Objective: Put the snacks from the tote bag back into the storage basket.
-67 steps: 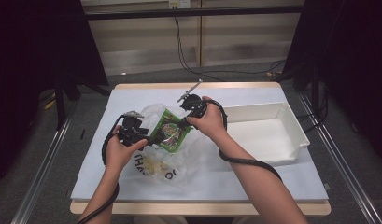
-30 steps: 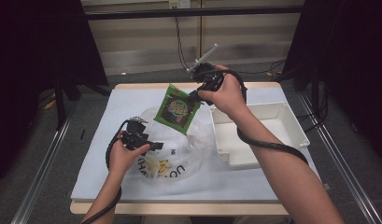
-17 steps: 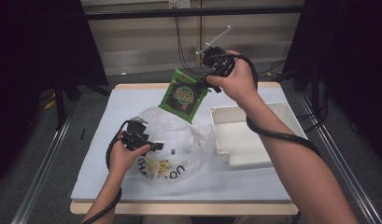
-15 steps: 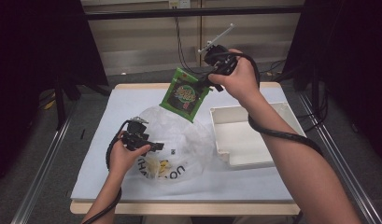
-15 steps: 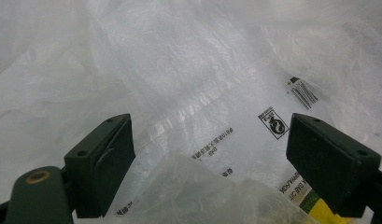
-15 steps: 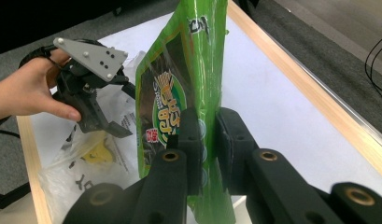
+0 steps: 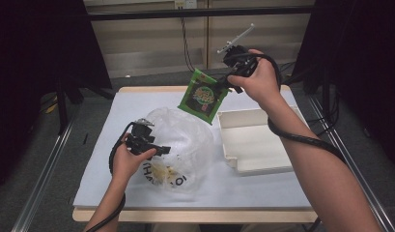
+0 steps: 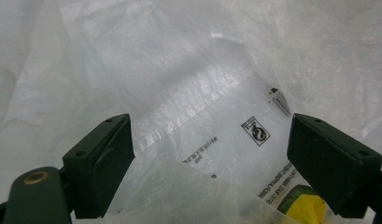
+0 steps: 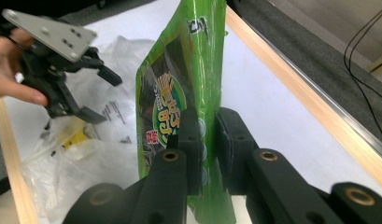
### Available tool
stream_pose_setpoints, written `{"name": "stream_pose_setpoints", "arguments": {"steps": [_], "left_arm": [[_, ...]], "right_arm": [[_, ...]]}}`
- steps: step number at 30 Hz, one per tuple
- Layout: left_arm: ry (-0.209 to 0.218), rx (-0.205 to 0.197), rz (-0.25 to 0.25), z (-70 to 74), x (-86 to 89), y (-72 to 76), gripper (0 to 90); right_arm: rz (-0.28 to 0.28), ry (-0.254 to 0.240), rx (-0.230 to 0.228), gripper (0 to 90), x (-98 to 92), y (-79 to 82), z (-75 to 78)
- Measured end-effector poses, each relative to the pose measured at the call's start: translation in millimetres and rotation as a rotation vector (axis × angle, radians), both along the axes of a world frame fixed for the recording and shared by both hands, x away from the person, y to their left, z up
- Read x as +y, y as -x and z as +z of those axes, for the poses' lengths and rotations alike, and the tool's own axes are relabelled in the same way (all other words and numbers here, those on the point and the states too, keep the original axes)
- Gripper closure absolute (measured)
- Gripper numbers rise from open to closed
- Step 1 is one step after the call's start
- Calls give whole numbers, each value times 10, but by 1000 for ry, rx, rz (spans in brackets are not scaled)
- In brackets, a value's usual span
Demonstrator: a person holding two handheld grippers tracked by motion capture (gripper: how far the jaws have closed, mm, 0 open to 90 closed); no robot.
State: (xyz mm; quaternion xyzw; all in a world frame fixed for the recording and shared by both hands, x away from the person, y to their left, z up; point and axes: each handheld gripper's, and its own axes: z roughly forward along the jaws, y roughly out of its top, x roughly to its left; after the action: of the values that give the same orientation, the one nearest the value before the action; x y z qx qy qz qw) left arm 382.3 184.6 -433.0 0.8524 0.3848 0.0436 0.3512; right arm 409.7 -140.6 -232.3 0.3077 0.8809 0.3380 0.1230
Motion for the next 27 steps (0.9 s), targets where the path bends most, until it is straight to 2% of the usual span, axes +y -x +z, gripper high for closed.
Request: {"name": "stream_pose_setpoints", "arguments": {"steps": [4, 6, 9, 11, 12, 14, 16, 17, 18, 19, 22, 27], "left_arm": [[-5, -2, -36, 71, -37, 28, 136], [-4, -19, -43, 97, -53, 49, 136], [-1, -22, -40, 122, -64, 79, 131], [-15, -26, -39, 132, -50, 86, 130], [-13, -26, -25, 134, -52, 93, 129], [-1, -17, -38, 140, -34, 82, 128], [-19, -32, -34, 146, -42, 77, 127], [0, -28, -24, 141, -54, 79, 128], [6, -28, -24, 138, -60, 77, 128], [-17, -30, -41, 142, -55, 66, 127], [-31, -30, -38, 133, -71, 55, 128], [-21, -26, -51, 119, -74, 36, 128]], "right_arm": [[-2, 10, -2, 814, -139, 15, -56], [-15, 12, 9, 814, -238, 19, -88], [-36, 27, 14, 814, -365, 26, -127], [-43, 38, 18, 814, -438, 28, -161], [-46, 47, 22, 814, -469, 25, -182], [-49, 64, 25, 813, -527, 21, -227], [-57, 69, 37, 814, -594, 20, -275], [-66, 72, 43, 813, -620, 22, -293], [-61, 75, 41, 813, -645, 18, -307], [-75, 78, 51, 813, -671, 24, -318], [-75, 90, 51, 813, -769, 17, -353], [-83, 109, 56, 814, -920, 14, -412]]}}
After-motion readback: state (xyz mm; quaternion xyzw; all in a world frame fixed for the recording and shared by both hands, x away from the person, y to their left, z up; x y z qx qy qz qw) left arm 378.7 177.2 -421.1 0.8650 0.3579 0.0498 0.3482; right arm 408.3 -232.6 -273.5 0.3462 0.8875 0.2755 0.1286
